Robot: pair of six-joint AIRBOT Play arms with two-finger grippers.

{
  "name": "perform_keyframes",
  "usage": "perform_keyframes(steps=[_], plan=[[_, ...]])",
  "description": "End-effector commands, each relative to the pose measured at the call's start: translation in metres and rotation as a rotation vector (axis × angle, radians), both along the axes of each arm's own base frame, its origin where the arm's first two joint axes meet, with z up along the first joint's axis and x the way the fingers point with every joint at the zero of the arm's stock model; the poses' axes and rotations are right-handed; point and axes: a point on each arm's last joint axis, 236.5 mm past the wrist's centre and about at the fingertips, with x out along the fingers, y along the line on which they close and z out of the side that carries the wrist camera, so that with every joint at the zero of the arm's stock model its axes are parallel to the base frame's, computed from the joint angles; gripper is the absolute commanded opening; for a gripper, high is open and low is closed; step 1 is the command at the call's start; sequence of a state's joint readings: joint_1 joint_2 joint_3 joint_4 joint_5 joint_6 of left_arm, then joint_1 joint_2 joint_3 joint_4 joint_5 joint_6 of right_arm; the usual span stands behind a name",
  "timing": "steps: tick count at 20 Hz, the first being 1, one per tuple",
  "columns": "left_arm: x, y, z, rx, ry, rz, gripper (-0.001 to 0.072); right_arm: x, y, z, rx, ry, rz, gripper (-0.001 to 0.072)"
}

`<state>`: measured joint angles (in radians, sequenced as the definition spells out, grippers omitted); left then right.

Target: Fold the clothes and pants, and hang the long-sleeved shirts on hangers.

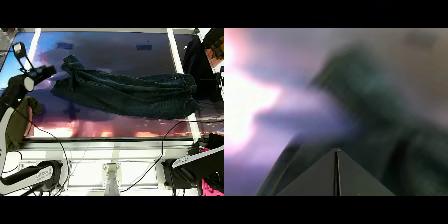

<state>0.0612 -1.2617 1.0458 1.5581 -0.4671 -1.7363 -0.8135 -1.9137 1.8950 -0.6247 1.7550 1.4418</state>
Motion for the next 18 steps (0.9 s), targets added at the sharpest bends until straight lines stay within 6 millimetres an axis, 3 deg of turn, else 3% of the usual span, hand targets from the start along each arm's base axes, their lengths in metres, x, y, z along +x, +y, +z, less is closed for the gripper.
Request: perform_keyframes(steps=[1,3,6,7,8,9,10,11,16,18], plan=[[-0.088,0.026,-0.066,-0.033,0.355,-0.035,0.0005,-0.027,-0.016,-0.004,-0.002,0.033,-0.036,0.0025],[-0.112,0.02,-0.085,-0.222,0.359,-0.044,0.0005,-0.052,-0.024,-0.005,0.027,0.049,-0.079,0.0025],[-0.121,0.024,-0.101,-0.467,0.312,0.043,0.001,-0.091,-0.021,-0.016,0.101,0.095,-0.143,0.0026],[-0.12,0.024,-0.106,-0.53,0.309,0.077,0.0068,-0.099,-0.016,-0.023,0.125,0.113,-0.171,0.0028],[-0.113,0.023,-0.109,-0.578,0.296,0.104,0.0316,-0.102,-0.013,-0.032,0.137,0.13,-0.202,0.0042],[-0.104,0.021,-0.111,-0.626,0.275,0.134,0.0594,-0.104,-0.006,-0.042,0.146,0.153,-0.209,0.0182],[-0.094,0.018,-0.114,-0.678,0.254,0.166,0.0669,-0.106,0.001,-0.05,0.155,0.18,-0.198,0.0404],[-0.084,0.016,-0.119,-0.716,0.231,0.195,0.0669,-0.11,0.01,-0.059,0.152,0.219,-0.177,0.0521],[-0.049,0.012,-0.16,-0.837,0.193,0.364,0.0665,-0.101,0.038,-0.069,0.108,0.253,-0.081,0.0522],[-0.036,0.005,-0.167,-0.851,0.193,0.357,0.0663,-0.097,0.046,-0.069,0.104,0.253,-0.057,0.0522]])
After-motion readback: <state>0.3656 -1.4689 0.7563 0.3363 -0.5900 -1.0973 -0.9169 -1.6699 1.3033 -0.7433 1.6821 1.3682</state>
